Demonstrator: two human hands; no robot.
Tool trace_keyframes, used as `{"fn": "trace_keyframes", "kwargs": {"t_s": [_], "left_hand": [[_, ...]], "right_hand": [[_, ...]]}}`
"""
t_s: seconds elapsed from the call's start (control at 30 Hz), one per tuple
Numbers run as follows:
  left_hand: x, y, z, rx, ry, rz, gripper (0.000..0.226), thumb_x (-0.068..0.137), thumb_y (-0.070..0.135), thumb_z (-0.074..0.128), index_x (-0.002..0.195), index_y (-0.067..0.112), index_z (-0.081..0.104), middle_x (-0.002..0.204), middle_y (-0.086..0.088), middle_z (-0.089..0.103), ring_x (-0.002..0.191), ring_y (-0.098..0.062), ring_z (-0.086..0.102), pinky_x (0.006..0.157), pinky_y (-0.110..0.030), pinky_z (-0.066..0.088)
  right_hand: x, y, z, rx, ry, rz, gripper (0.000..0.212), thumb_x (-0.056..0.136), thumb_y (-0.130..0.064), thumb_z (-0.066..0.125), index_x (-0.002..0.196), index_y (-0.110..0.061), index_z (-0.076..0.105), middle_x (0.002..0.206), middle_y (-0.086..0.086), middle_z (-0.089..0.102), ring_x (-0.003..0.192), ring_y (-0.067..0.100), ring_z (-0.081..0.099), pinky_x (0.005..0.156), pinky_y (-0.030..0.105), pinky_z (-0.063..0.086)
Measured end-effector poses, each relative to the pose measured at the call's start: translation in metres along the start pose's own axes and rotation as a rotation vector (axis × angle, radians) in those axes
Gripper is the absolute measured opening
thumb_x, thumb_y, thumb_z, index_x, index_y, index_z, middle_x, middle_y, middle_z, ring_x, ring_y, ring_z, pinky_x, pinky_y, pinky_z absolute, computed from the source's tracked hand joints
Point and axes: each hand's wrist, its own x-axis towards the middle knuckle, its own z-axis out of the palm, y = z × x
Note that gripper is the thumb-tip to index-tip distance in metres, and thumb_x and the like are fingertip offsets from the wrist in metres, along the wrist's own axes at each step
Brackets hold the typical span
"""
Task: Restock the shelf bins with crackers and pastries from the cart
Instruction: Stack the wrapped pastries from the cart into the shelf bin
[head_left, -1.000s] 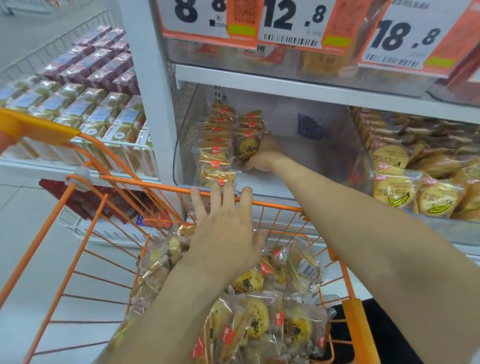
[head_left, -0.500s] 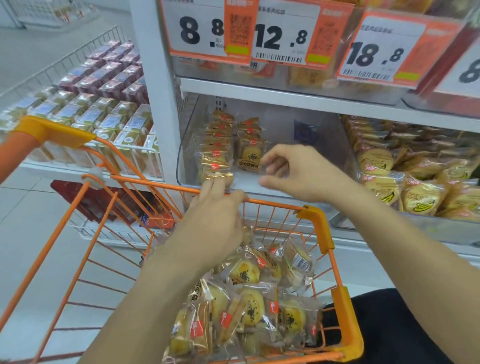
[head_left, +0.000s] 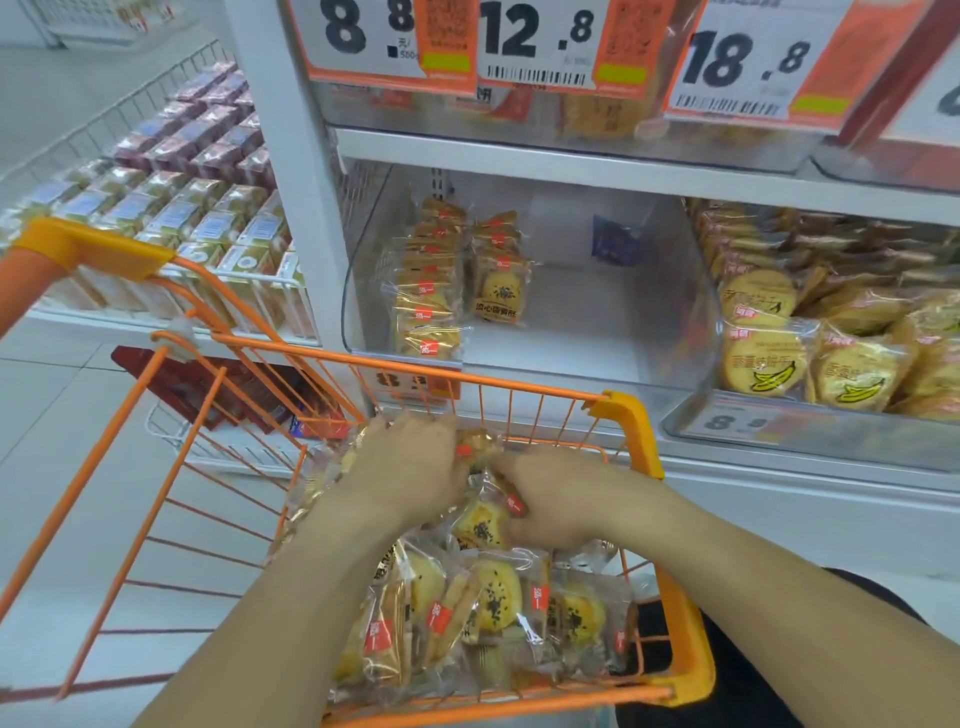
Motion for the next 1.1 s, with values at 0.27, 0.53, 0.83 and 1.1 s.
{"fn": "trace_keyframes", "kwargs": {"t_s": [0.27,0.53,0.83,1.1], "left_hand": [[0.008,0.006,0.013,0.031,0.17,0.008,0.015,0.091,0.016,0.056,0.1,0.026,0.049,0.104,0.005,0.061,0.104,-0.022,0.059,0.094,-0.041,0.031],[0.003,0.002,0.001,-0.15,0.239,0.051,0.018,0.087,0.013,0.061,0.093,0.022,0.045,0.097,0.001,0.061,0.097,-0.024,0.059,0.079,-0.036,0.046],[-0.025,0.001,-0.034,-0.715,0.23,0.049,0.011,0.1,0.027,0.05,0.089,0.024,0.05,0.073,0.001,0.061,0.059,-0.008,0.054,0.057,-0.028,0.045],[-0.019,0.006,-0.038,-1.335,0.183,-0.208,0.023,0.098,0.027,0.057,0.097,0.005,0.059,0.078,-0.014,0.057,0.068,-0.026,0.055,0.074,-0.06,0.054]], "right_hand": [[-0.008,0.01,-0.015,0.06,-0.001,-0.074,0.034,0.087,-0.035,0.074,0.108,-0.024,0.051,0.081,-0.013,0.048,0.078,0.014,0.049,0.059,0.027,0.036],[-0.029,0.029,-0.037,0.253,0.258,-0.22,0.028,0.083,-0.033,0.075,0.11,-0.035,0.067,0.097,-0.016,0.062,0.091,0.005,0.058,0.083,0.03,0.05],[-0.038,0.064,-0.057,0.981,0.432,-0.351,0.025,0.076,-0.017,0.077,0.095,-0.007,0.067,0.088,0.003,0.069,0.077,0.021,0.069,0.069,0.029,0.057],[-0.028,0.055,-0.061,1.525,0.467,-0.185,0.033,0.078,-0.014,0.063,0.111,-0.01,0.067,0.079,0.007,0.07,0.058,0.012,0.064,0.054,0.023,0.052]]}}
